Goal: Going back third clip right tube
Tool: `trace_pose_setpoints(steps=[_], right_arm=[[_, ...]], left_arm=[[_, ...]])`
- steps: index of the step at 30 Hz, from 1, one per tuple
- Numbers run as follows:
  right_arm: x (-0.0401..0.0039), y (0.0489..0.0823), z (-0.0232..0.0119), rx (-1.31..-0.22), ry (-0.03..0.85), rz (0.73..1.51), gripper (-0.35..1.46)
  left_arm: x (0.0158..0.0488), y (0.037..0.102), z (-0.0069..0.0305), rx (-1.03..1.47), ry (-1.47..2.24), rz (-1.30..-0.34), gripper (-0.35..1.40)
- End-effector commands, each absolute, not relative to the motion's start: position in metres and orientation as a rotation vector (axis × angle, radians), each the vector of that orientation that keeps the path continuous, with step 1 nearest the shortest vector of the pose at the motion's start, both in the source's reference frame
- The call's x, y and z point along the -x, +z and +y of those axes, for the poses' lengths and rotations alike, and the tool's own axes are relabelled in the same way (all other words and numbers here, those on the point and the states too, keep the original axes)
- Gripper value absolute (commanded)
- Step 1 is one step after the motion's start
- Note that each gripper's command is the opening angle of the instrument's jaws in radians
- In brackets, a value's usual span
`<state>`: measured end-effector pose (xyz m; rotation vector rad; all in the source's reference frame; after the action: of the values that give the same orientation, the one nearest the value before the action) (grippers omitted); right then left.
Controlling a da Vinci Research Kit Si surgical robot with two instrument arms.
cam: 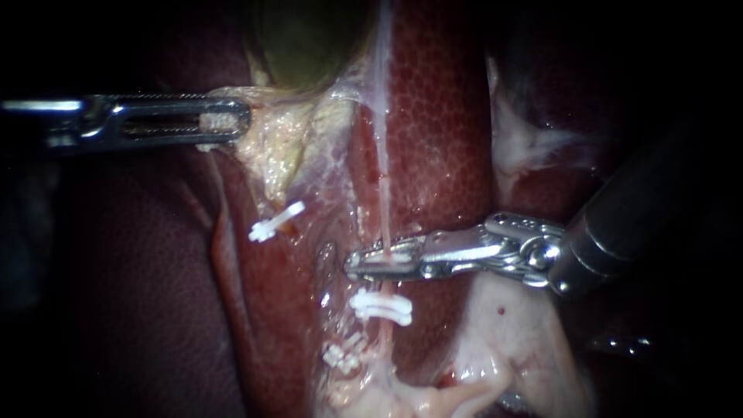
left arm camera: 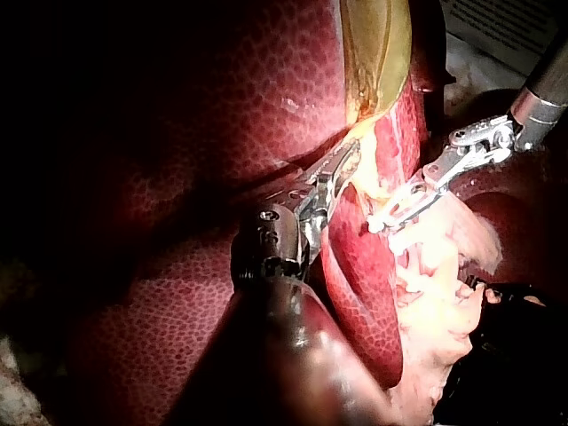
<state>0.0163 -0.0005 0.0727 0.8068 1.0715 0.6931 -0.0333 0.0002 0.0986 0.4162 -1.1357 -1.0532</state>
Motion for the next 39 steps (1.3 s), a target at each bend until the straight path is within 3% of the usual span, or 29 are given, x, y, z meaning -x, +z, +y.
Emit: trace_pose_setpoints(steps=[1, 19, 20, 21, 23, 24, 30, 39], right_arm=[[-0.0163, 0.0726, -0.0005, -0.806, 0.694, 1.072, -0.35], [-0.0164, 0.0719, -0.0001, -0.834, 0.684, 1.084, -0.35], [-0.0167, 0.0719, -0.0003, -0.828, 0.666, 1.092, -0.19], [-0.0174, 0.0720, -0.0002, -0.784, 0.631, 1.109, 0.09], [-0.0187, 0.0724, 0.0000, -0.778, 0.638, 1.112, 0.51], [-0.0194, 0.0726, -0.0001, -0.773, 0.643, 1.120, 0.60], [-0.0196, 0.0729, -0.0007, -0.768, 0.648, 1.150, 0.60], [-0.0183, 0.0726, -0.0001, -0.687, 0.588, 1.169, 0.60]], left_arm=[[0.0333, 0.0986, 0.0002, -0.416, -1.053, -1.136, -0.35], [0.0334, 0.0986, 0.0002, -0.416, -1.053, -1.136, -0.35], [0.0334, 0.0986, 0.0002, -0.416, -1.053, -1.136, -0.35], [0.0334, 0.0986, 0.0002, -0.416, -1.053, -1.136, -0.35], [0.0334, 0.0986, 0.0002, -0.416, -1.053, -1.136, -0.35], [0.0334, 0.0986, 0.0002, -0.416, -1.053, -1.136, -0.35], [0.0332, 0.0985, 0.0001, -0.416, -1.053, -1.136, -0.35], [0.0332, 0.0985, 0.0001, -0.416, -1.053, -1.136, -0.35]])
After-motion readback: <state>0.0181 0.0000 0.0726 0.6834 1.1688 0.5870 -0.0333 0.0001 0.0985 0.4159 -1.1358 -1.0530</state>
